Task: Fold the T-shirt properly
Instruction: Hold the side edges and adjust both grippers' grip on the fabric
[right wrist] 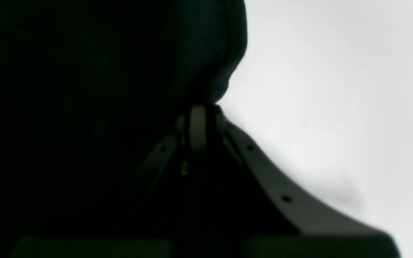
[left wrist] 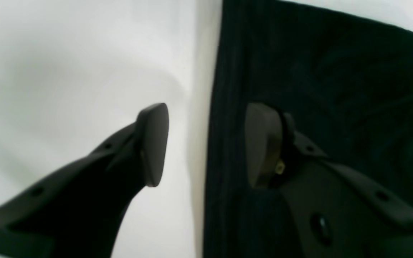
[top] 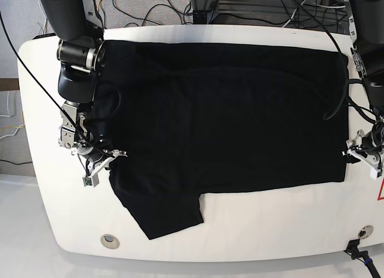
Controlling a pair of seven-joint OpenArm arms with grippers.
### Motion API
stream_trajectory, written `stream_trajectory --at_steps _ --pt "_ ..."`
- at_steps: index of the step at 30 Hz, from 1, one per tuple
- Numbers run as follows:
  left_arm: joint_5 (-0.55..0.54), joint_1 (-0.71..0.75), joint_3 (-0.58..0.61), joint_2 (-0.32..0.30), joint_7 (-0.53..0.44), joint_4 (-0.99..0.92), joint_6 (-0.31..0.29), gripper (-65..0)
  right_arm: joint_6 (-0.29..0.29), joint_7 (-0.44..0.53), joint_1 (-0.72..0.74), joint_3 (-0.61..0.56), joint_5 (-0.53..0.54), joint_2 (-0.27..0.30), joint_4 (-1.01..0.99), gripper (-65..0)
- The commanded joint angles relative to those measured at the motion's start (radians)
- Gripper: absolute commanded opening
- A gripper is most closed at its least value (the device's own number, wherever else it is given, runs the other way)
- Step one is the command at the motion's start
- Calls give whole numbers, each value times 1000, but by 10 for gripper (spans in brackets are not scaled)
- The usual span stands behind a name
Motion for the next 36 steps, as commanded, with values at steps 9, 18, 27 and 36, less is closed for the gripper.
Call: stream_trajectory --at_steps 9,18,27,36 --pt "-13 -48 -2 -40 -62 -55 -9 -341 3 -15 21 -3 -12 6 6 -650" --pt "-13 -40 -16 -29 -59 -36 -9 -341 2 -16 21 0 -13 5 5 -650" --pt "-19 -40 -7 -21 -82 -83 -8 -326 11 -1 25 3 -9 10 13 -650" --pt "-27 -41 -2 12 -91 -86 -8 -304 16 1 26 5 -4 8 15 -650"
